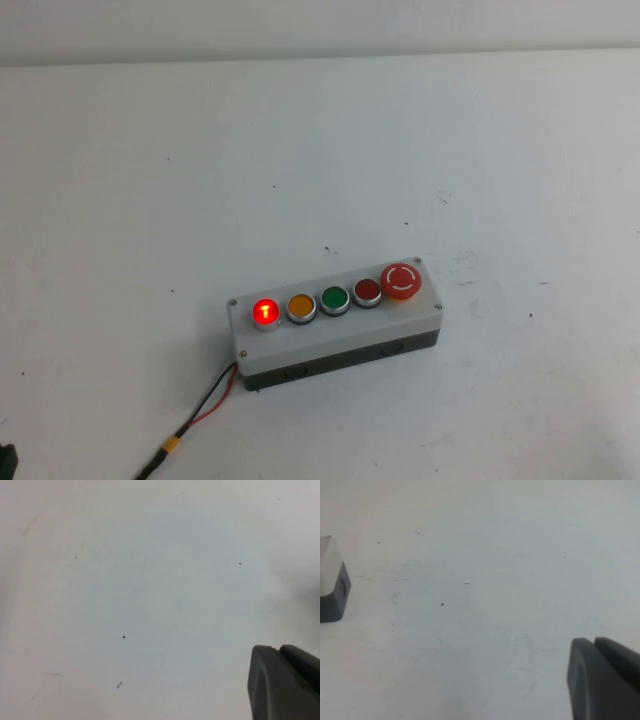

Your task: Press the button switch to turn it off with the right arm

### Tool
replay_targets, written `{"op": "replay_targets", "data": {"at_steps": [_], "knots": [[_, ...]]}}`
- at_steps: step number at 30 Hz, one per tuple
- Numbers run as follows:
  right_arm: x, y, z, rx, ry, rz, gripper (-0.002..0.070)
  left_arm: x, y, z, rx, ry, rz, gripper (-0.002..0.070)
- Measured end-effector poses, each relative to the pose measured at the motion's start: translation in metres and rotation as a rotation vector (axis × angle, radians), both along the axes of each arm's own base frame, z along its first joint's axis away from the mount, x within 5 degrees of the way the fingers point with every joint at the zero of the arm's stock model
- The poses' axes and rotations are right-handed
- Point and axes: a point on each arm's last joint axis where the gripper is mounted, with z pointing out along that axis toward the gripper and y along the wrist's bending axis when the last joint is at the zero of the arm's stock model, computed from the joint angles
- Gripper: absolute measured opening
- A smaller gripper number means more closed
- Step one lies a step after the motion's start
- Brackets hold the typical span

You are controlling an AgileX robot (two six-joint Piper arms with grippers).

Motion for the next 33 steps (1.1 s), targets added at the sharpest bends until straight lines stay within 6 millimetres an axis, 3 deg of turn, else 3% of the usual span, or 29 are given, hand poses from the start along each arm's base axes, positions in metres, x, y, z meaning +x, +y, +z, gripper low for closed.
{"op": "replay_targets", "data": {"at_steps": [33], "knots": [[0.0002,0.0011,0.0012,0.040,-0.009,0.002,-0.0016,0.0000,0.0000,0.0000,0.000,0.000,0.000,-0.0002]]}}
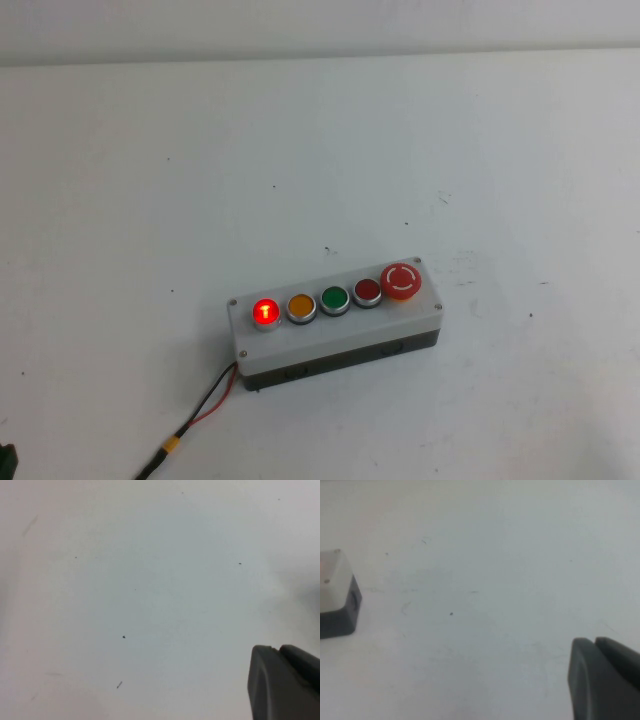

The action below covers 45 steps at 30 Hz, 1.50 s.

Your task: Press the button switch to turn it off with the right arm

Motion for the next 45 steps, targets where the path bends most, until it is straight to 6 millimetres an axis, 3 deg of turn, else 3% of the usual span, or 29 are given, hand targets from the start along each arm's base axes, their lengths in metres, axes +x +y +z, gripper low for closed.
{"op": "replay_targets", "data": {"at_steps": [4,10,19,23,29,35,40,45], "knots": [[0.001,0.003,0.007,0.169,-0.055,0.000,-0.0016,0.000,0.000,0.000,0.000,0.000,0.000,-0.0002],[0.002,0.004,0.022,0.619,-0.151,-0.041,-0.0016,0.000,0.000,0.000,0.000,0.000,0.000,-0.0002],[0.002,0.006,0.022,0.796,-0.108,-0.040,-0.0016,0.000,0.000,0.000,0.000,0.000,0.000,-0.0002],[-0.001,0.017,0.029,0.746,0.022,0.049,-0.0016,0.000,0.000,0.000,0.000,0.000,0.000,-0.0002],[0.013,0.031,0.074,0.491,0.340,0.148,-0.0016,0.000,0.000,0.000,0.000,0.000,0.000,-0.0002],[0.058,0.038,0.106,0.263,0.659,0.216,-0.0016,0.000,0.000,0.000,0.000,0.000,0.000,-0.0002],[0.102,0.046,0.127,0.152,0.776,0.294,-0.0016,0.000,0.000,0.000,0.000,0.000,0.000,-0.0002],[0.138,0.079,0.141,0.043,0.818,0.403,-0.0016,0.000,0.000,0.000,0.000,0.000,0.000,-0.0002]]}}
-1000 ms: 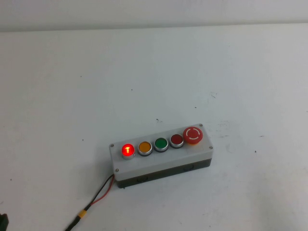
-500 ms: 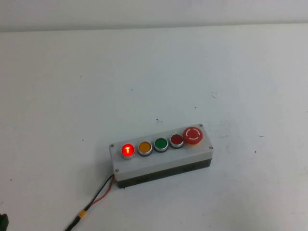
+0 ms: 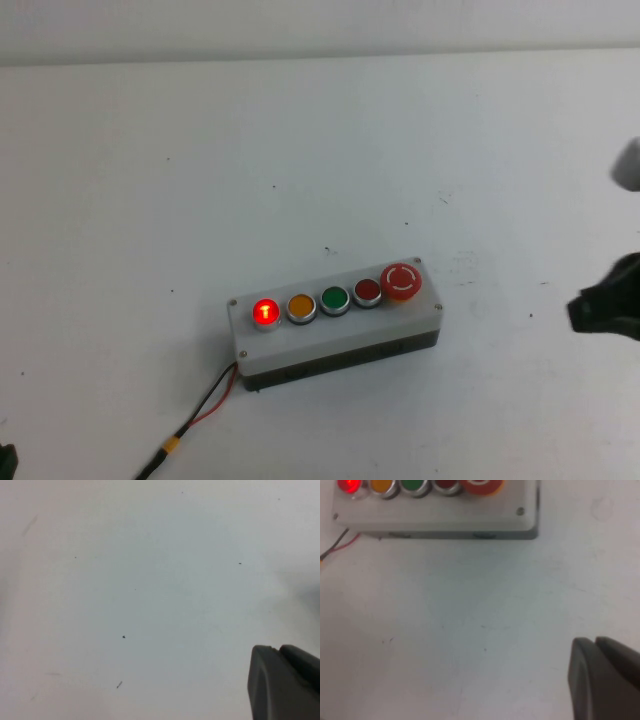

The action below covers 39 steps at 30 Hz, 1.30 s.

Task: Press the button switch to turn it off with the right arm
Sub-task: Press the button to turn off

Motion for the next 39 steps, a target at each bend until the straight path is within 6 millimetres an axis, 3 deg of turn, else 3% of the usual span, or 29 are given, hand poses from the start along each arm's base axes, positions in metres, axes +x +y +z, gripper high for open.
{"op": "replay_targets", "data": {"at_steps": [3,11,19,27,39], "knots": [[0.016,0.036,0.000,-0.058,0.023,0.104,-0.0016,0.000,0.000,0.000,0.000,0.000,0.000,-0.0002],[0.045,0.156,-0.012,-0.189,0.030,0.375,-0.0016,0.000,0.000,0.000,0.000,0.000,0.000,-0.0002],[0.069,0.237,-0.018,-0.192,-0.022,0.484,-0.0016,0.000,0.000,0.000,0.000,0.000,0.000,-0.0002],[0.096,0.265,-0.037,-0.248,-0.005,0.500,-0.0016,0.000,0.000,0.000,0.000,0.000,0.000,-0.0002],[0.103,0.268,-0.051,-0.302,-0.009,0.502,-0.0016,0.000,0.000,0.000,0.000,0.000,0.000,-0.0002]]}}
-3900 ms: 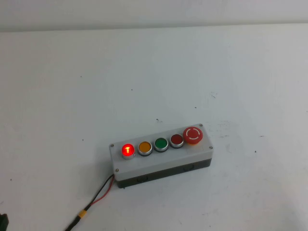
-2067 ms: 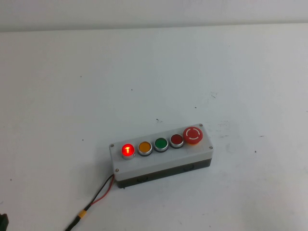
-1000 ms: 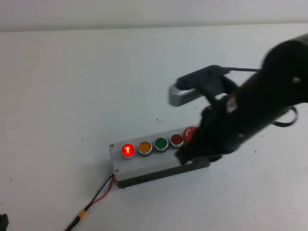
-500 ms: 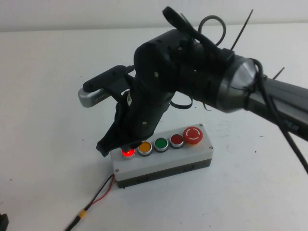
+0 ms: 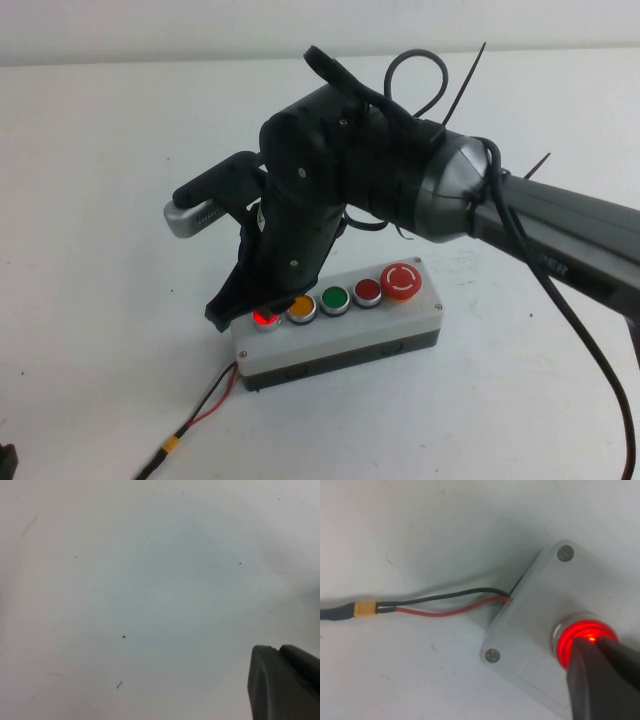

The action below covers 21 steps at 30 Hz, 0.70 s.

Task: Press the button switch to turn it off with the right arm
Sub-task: Press the button to turn off

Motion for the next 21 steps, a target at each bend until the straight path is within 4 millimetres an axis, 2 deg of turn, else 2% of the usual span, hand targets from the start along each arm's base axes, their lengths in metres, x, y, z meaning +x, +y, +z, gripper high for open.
{"op": "replay_targets", "data": {"at_steps": [21], "knots": [[0.0040,0.0035,-0.0104,-0.026,0.022,0.000,-0.0016,0.0000,0.0000,0.0000,0.000,0.000,0.000,-0.0002]]}}
